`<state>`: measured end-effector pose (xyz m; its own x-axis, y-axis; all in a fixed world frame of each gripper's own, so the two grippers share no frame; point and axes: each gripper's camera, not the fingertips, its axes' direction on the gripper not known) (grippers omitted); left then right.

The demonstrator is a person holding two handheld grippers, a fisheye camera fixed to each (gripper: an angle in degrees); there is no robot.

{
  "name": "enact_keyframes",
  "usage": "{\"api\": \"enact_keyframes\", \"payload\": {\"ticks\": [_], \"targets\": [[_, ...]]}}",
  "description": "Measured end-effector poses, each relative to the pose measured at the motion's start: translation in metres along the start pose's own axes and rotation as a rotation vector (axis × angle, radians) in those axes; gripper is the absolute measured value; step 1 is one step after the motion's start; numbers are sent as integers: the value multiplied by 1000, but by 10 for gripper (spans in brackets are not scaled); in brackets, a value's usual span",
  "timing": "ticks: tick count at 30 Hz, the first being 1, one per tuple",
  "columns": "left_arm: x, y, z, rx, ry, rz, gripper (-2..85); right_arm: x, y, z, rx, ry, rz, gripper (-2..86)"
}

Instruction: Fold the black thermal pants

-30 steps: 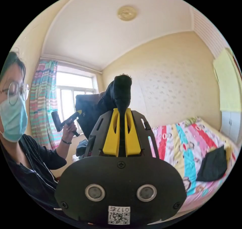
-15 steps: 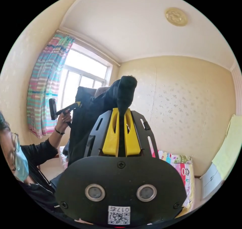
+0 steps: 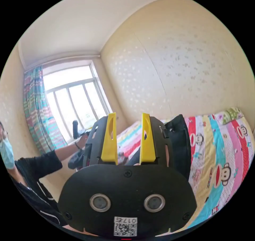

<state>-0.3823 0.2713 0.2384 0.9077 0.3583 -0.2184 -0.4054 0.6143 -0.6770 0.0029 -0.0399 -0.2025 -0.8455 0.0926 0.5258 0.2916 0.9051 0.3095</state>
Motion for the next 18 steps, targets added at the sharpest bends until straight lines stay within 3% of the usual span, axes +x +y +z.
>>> {"api": "enact_keyframes", "payload": {"ticks": [4,7,11,15,16,18], "targets": [[63,158,47,-186,324,-44,107,51,214,9,-267,132,163,129],[141,212,55,-378,320,-12,122,37,317,17,-473,264,197,133],[212,223,59,-567,249,-12,138,3,384,16,-620,507,189,133],[230,239,87,-720,350,-315,139,31,436,8,-736,681,388,124],[230,242,89,-701,338,-381,137,48,457,9,-793,692,468,122],[231,237,83,-663,334,-384,121,53,468,-3,-708,667,478,121]]}}
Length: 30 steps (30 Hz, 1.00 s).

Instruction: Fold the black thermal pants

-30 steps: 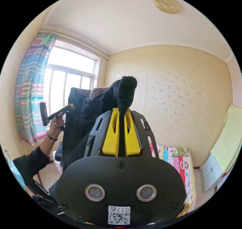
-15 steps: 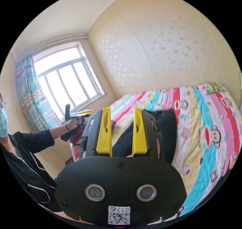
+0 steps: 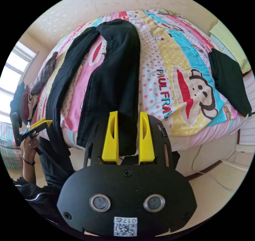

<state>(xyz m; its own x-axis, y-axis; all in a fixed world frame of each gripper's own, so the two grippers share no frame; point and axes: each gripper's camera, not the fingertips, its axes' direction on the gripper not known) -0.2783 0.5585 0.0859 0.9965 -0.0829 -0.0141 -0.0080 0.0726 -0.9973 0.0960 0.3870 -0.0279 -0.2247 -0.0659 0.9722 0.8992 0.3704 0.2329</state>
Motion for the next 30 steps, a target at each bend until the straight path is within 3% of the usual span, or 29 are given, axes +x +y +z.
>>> {"api": "enact_keyframes", "payload": {"ticks": [3,5,9,13,18,21,24,26,30], "targets": [[5,-12,-27,-56,-50,33,75,12,-6,0,-121,-8,-13,115],[7,-12,-54,31,-66,63,53,24,-8,9,-151,-42,-30,108],[19,-22,-95,234,151,118,67,44,-6,17,-142,-74,-26,86],[46,-54,-90,187,38,102,85,51,-10,-16,-149,-128,-86,40],[69,-74,-53,120,123,88,55,51,12,-95,-39,-69,-200,30],[86,-81,10,-80,-66,75,5,83,19,-65,-113,38,-173,30],[103,-70,15,33,-149,84,-3,121,29,-3,-225,-19,-120,33],[113,-70,7,41,-174,123,0,122,49,-15,-88,-63,-170,36],[118,-74,-26,157,-122,121,38,131,63,-27,3,-22,-181,42]]}}
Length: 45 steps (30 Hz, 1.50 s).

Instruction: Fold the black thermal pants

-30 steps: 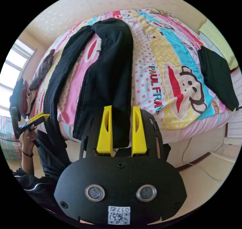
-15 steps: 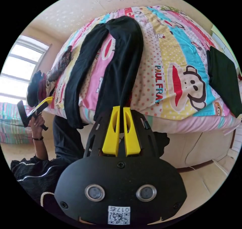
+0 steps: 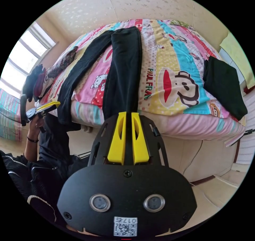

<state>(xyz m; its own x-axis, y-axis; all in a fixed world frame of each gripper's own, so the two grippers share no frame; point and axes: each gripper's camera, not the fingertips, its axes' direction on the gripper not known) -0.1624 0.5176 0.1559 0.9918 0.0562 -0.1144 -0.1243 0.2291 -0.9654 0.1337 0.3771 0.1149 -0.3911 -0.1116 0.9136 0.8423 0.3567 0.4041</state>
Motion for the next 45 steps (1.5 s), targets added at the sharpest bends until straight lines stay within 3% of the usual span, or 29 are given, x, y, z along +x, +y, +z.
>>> {"api": "enact_keyframes", "payload": {"ticks": [5,8,10,12,19,22,27,30,32,35,37,41,45], "targets": [[-14,-29,-7,116,176,-53,56,28,8,9,-48,-159,30,65],[-31,-38,62,-123,102,-149,56,36,18,19,-63,-144,43,79],[-42,-17,75,19,170,-164,49,39,23,31,-114,-155,65,85],[-46,-9,76,53,193,-156,46,38,30,34,-102,-154,86,85],[-52,-8,85,32,198,-116,42,-15,34,-31,85,164,66,46],[-62,0,90,61,248,-103,41,-43,5,-96,281,53,25,39],[-87,20,83,128,500,-17,36,-177,-35,-153,470,-221,-341,34],[-131,49,52,313,587,-71,31,-285,-39,-110,323,-190,-586,33],[-168,73,30,443,608,-168,44,-340,-23,-36,136,-124,-702,33],[-215,111,6,568,724,-242,104,-349,0,70,-88,-120,-645,33],[-224,135,-2,612,765,-244,121,-331,9,100,-121,-154,-559,32],[-198,140,4,556,723,-187,124,-277,11,76,-31,-446,-422,30],[-128,114,24,380,702,43,139,-230,14,47,29,-577,-324,28]]}}
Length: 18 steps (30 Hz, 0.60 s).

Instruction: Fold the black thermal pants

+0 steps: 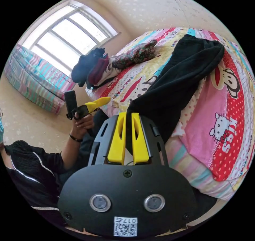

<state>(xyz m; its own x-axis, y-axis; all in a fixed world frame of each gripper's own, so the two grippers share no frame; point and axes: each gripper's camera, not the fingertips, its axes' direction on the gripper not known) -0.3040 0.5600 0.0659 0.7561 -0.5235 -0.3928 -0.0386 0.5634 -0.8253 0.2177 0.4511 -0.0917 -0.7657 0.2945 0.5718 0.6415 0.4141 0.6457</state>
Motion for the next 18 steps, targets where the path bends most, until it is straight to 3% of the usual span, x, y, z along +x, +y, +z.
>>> {"api": "enact_keyframes", "payload": {"ticks": [7,14,18], "targets": [[138,16,94,-170,-316,469,185,19,35,-79,193,-121,102,26],[220,47,143,-9,-622,488,181,11,37,-96,246,-122,157,26],[244,63,177,-30,-933,507,141,14,47,-99,249,-118,173,26]]}}
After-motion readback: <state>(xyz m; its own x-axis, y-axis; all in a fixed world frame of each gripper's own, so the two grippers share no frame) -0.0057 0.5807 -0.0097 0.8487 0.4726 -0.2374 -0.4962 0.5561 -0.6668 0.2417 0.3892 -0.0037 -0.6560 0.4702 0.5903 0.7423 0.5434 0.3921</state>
